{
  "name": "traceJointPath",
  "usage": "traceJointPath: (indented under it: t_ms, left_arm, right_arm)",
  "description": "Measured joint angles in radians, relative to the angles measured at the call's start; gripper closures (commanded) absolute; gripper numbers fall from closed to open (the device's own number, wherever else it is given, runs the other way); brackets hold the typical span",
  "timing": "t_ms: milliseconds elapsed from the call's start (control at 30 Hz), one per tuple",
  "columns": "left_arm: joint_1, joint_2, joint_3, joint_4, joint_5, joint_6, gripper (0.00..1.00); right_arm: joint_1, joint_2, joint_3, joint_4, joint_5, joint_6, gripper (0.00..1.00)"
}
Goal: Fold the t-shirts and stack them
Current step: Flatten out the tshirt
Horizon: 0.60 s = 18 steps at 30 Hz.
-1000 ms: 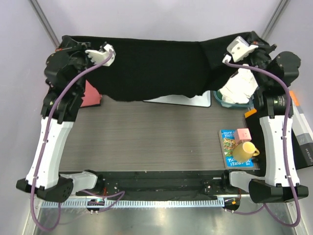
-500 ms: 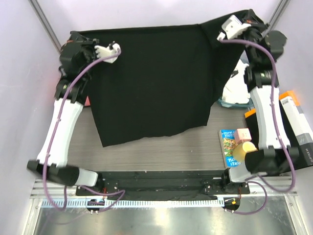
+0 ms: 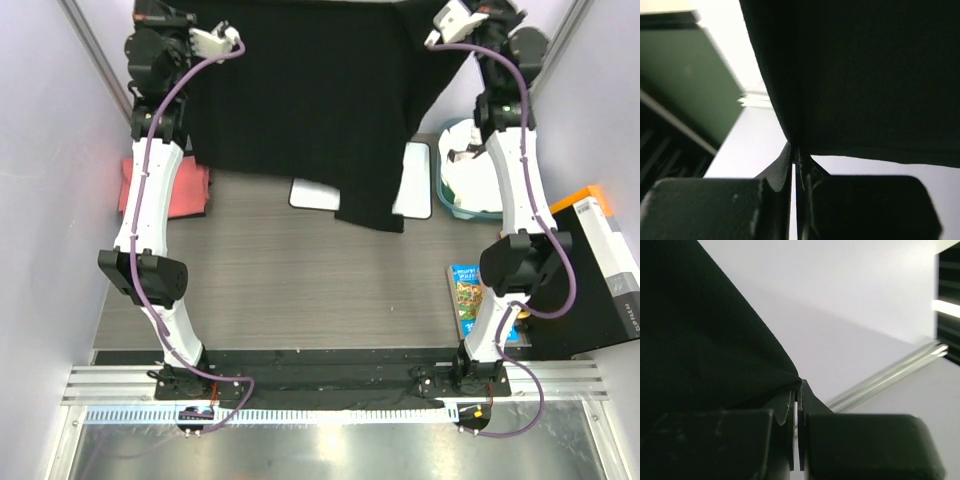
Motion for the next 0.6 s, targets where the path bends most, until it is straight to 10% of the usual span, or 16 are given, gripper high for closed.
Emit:
traceJointPath:
  t_ms: [300, 600]
  left_arm:
    - [0.035, -0.322, -0.304, 0.302, 0.101, 0.008, 1.00]
    - [0.086, -0.745, -1.011, 0.264, 0.187, 0.075, 1.00]
  right_arm:
    - [-0.019, -0.322, -0.085, 0.033, -0.077, -0.029, 0.99]
    - [-0.049, -0.713, -0.787, -0.205, -0.172, -0.068, 0.99]
